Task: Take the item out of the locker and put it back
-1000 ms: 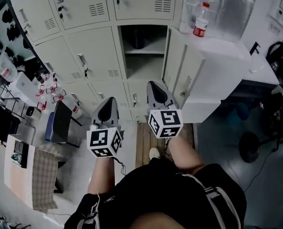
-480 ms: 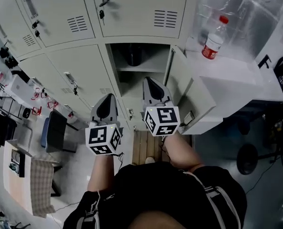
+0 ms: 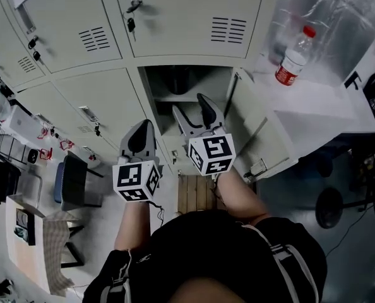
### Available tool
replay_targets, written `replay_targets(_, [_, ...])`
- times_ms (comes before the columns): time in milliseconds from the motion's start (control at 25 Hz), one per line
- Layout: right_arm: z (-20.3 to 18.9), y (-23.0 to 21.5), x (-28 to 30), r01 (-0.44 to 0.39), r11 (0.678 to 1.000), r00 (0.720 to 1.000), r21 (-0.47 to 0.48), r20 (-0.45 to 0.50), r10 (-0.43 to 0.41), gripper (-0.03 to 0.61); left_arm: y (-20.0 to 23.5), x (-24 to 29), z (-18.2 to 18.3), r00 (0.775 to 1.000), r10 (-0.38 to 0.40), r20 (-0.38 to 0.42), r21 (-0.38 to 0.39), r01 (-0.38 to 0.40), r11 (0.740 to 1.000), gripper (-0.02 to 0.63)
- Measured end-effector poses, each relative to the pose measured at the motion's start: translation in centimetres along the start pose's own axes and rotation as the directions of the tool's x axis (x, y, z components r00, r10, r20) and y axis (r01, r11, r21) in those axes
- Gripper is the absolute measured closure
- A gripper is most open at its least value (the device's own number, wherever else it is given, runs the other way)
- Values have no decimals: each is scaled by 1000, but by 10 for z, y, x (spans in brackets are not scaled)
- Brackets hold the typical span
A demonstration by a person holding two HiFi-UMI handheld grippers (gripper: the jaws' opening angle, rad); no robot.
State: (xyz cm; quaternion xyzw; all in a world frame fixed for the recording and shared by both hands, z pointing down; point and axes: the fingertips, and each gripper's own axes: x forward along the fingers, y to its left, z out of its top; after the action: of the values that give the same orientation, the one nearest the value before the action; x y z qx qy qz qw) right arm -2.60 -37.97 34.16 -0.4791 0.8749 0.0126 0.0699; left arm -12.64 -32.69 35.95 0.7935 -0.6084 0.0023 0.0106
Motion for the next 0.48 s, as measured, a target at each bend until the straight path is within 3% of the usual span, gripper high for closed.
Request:
replay_targets(160, [1,-10,27,46,999,999,-15,4,-46,171,13,5,2,1000,15,8,3,-15,1000,601])
replay_targets(480, [-14,-30,93,79,997,996,-19,-48,-80,129,42,6,3,998,62,13,8,-62,998,600])
